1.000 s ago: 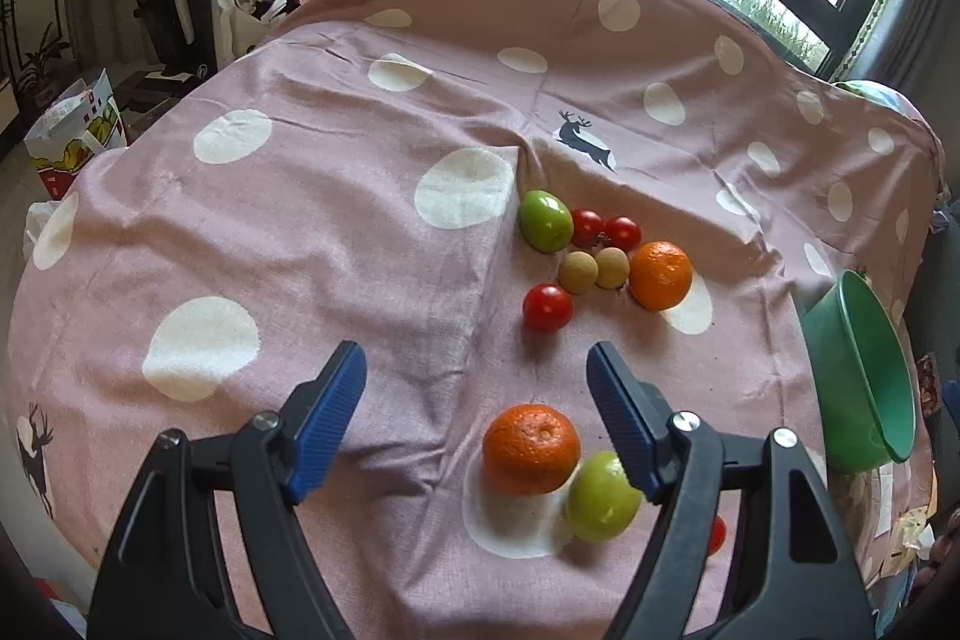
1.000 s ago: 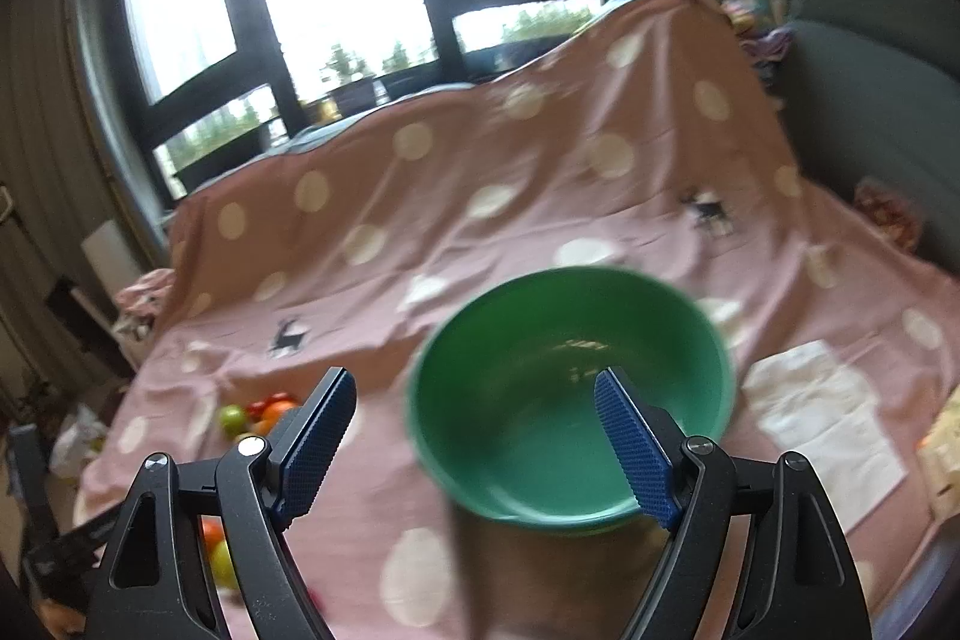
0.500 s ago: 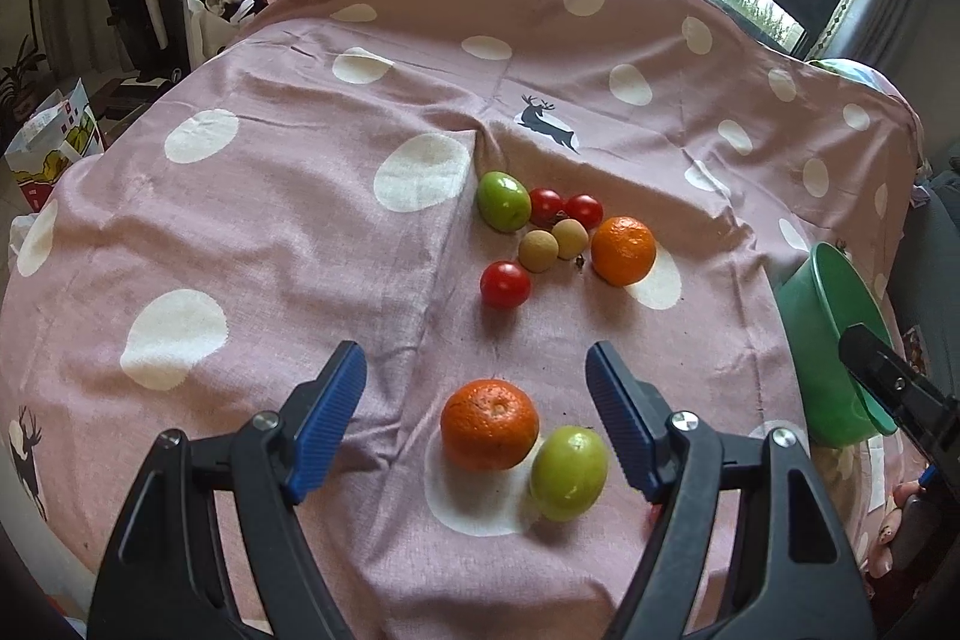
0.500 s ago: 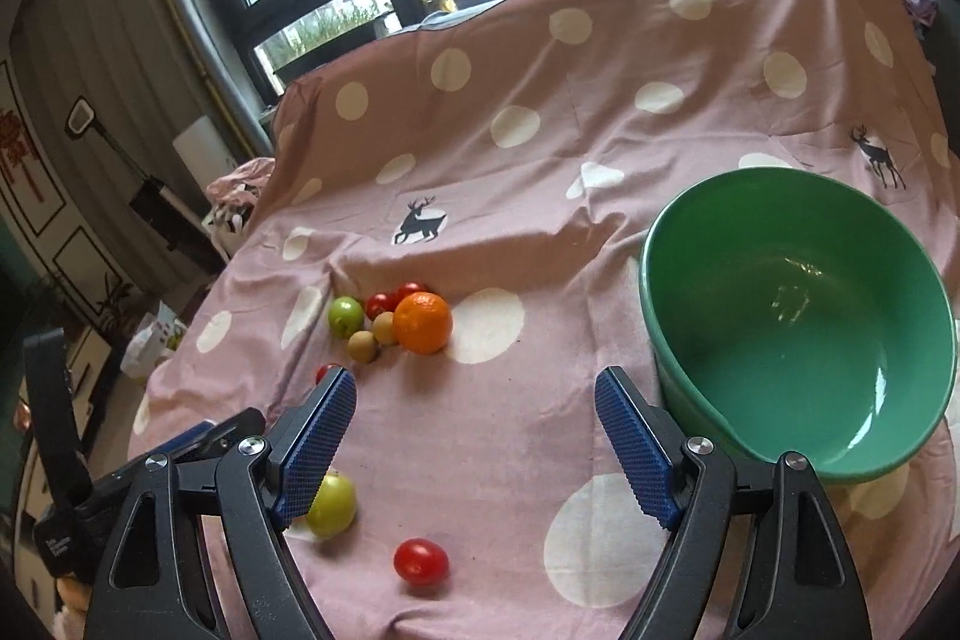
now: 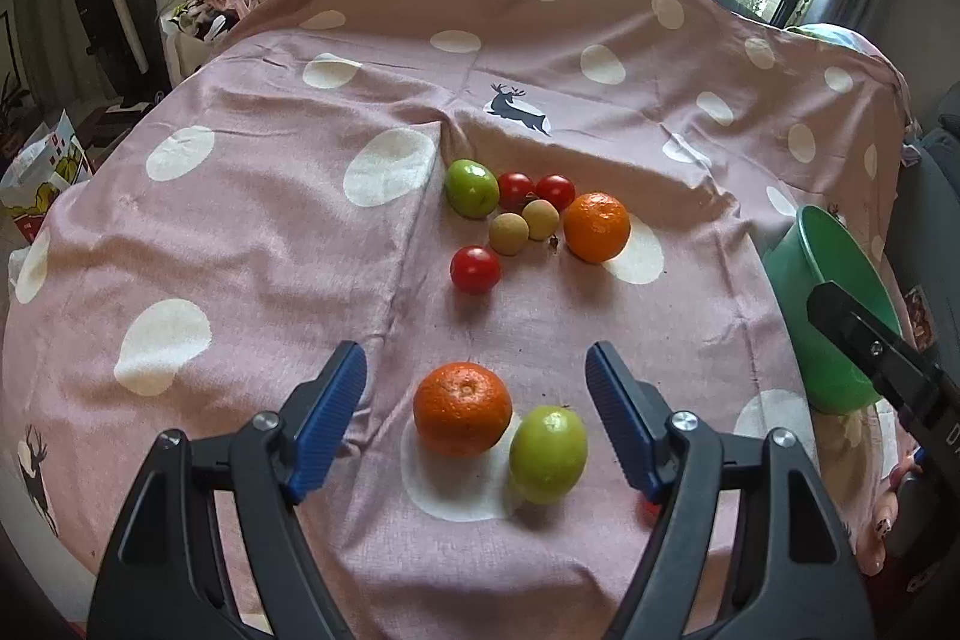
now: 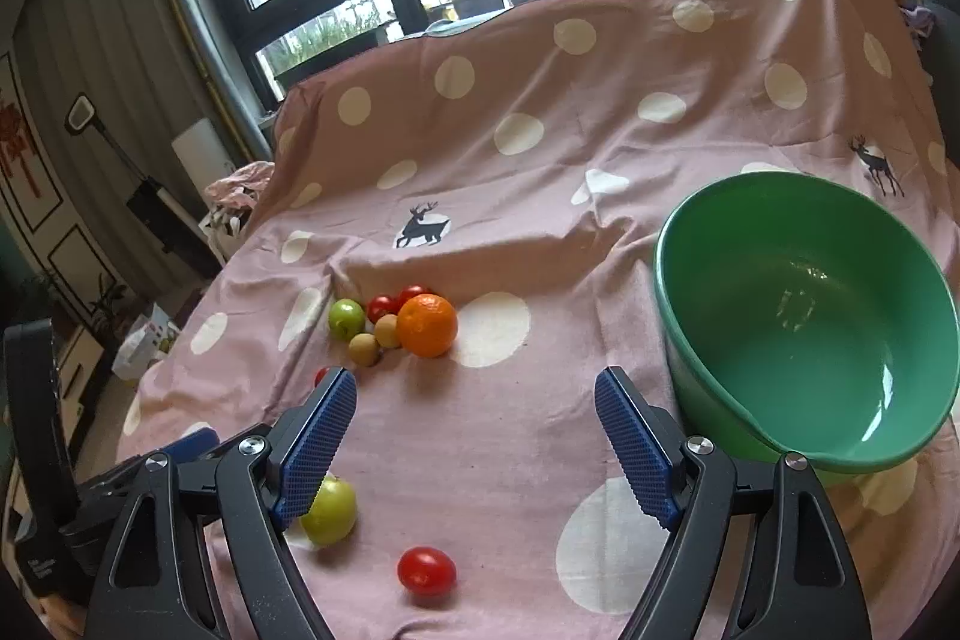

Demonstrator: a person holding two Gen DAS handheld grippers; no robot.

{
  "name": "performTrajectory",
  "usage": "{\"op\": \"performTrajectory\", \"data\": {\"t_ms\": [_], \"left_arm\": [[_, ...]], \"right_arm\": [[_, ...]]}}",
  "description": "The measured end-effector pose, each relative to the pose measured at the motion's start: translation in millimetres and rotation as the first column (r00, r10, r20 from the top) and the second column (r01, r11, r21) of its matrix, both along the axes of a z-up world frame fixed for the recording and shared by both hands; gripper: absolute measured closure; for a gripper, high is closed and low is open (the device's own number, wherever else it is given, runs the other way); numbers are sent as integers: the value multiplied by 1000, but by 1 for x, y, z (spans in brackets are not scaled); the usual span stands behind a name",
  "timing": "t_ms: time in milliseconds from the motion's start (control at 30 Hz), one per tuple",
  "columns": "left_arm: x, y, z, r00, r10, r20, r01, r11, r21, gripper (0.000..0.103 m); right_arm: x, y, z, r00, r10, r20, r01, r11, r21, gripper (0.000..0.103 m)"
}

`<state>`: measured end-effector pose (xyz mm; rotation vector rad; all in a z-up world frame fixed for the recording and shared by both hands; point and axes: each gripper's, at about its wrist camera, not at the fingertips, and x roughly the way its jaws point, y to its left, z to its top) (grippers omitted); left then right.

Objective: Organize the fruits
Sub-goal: 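Move the right tool over the fruit toward the green apple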

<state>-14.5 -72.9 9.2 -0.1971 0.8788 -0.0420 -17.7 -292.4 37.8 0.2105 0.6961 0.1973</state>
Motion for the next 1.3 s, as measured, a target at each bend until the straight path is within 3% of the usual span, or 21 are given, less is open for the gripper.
{"op": "performTrajectory", "data": {"t_ms": [167, 467, 733, 867, 1067, 1233, 1267, 1300], "left_arm": [[0, -3, -1, 1000, -14, -7, 14, 1000, -5, 28], [-3, -10, 0, 999, -39, -3, 39, 999, -11, 34], [-4, -16, 2, 998, -67, 1, 67, 997, -27, 41], [-3, -14, 2, 997, -76, 1, 76, 995, -58, 42], [0, -11, 0, 997, -78, -23, 76, 994, -80, 42], [2, -7, -4, 997, -67, -46, 62, 993, -96, 42], [2, -6, -5, 997, -62, -48, 58, 994, -94, 42], [2, -6, -6, 997, -58, -51, 53, 994, -93, 42]], "right_arm": [[0, 0, -3, 1000, -9, -4, 9, 1000, -19, 21], [0, -5, -3, 1000, 19, -20, -18, 998, 66, 21], [-3, 0, -2, 999, 42, -26, -41, 997, 66, 29], [-1, 1, 4, 996, 64, -62, -58, 995, 87, 29], [22, 13, 22, 985, 64, -162, -61, 998, 24, 29], [32, 5, 5, 979, 117, -169, -101, 990, 97, 30], [34, 2, -3, 974, 107, -199, -88, 991, 104, 31], [35, 0, -8, 968, 103, -228, -80, 991, 107, 39]]}}
